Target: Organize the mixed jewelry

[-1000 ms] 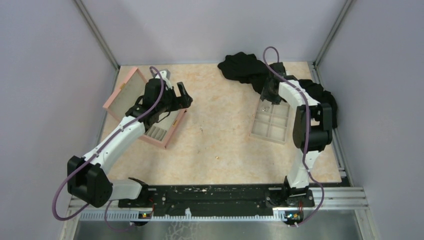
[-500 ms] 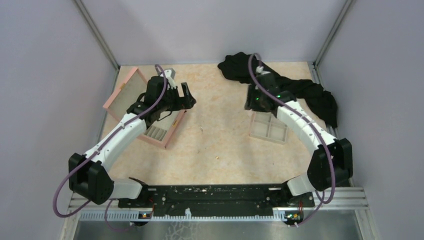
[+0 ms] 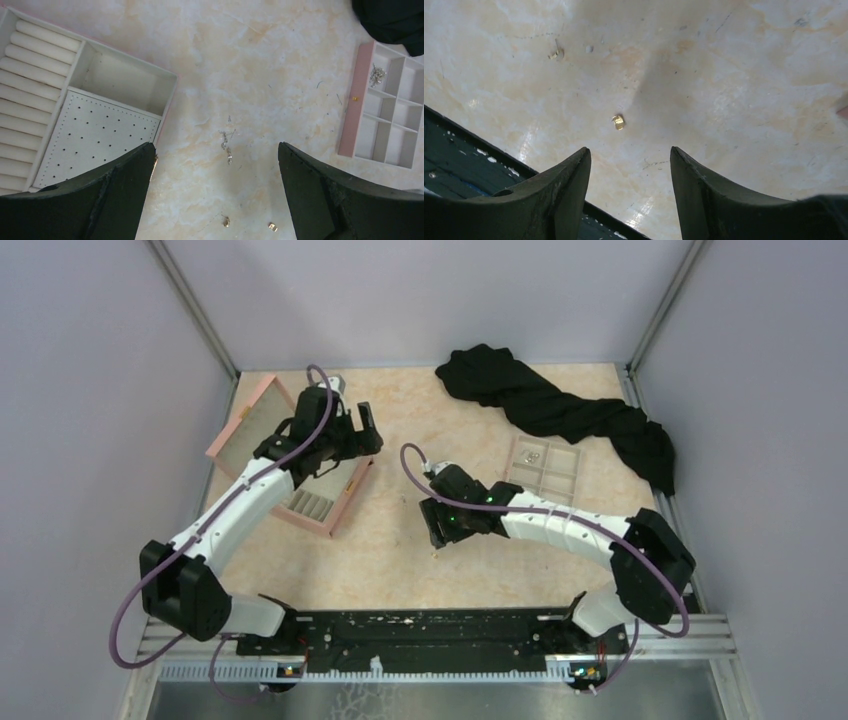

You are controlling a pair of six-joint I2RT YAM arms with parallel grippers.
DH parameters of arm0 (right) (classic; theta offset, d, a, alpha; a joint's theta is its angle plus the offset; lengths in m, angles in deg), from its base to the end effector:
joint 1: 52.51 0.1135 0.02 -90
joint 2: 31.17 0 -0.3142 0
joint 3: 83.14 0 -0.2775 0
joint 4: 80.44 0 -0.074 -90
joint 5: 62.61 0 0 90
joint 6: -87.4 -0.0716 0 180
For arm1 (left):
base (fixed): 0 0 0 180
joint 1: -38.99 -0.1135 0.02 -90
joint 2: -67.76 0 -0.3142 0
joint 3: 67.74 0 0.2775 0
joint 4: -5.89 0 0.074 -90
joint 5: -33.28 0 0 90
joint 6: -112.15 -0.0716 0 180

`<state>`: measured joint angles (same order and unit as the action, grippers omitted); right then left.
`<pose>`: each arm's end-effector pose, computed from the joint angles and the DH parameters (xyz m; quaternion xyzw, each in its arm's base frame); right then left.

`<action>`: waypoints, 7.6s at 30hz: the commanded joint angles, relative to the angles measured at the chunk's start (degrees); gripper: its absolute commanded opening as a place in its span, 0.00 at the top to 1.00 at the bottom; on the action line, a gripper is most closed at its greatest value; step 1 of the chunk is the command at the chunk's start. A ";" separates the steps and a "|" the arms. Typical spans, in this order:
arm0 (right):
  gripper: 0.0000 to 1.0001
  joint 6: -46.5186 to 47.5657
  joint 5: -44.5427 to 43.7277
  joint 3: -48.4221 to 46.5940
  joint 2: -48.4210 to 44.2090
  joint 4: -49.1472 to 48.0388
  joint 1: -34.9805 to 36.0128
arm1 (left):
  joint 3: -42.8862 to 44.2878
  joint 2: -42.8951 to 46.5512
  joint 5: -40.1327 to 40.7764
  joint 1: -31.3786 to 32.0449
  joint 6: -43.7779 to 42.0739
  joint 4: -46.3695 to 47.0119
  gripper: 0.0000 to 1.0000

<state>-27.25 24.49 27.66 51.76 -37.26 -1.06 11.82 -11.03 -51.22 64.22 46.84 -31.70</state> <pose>0.2087 0.2561 0.2375 -0.2151 0.9339 0.1564 0.2391 0.3220 -0.1441 0.3384 -0.0173 0.8933 -0.1498 0.4234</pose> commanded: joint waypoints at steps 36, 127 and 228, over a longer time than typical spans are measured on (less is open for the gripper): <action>0.91 -7.26 -10.76 -0.13 13.76 -7.60 8.80 | -1.28 5.01 -0.81 -3.80 6.67 -3.41 0.01; 0.64 -9.21 0.96 -17.50 18.30 -6.30 -7.20 | 4.48 -1.46 -1.29 -0.12 1.50 -11.57 0.02; 1.00 -6.65 -18.52 -4.03 8.07 -3.42 -47.55 | 10.64 -11.14 -15.35 1.41 -0.03 -6.63 0.02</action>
<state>-33.85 7.24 27.14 57.51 -36.27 -47.80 20.28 -21.54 -66.33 64.94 47.85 -37.25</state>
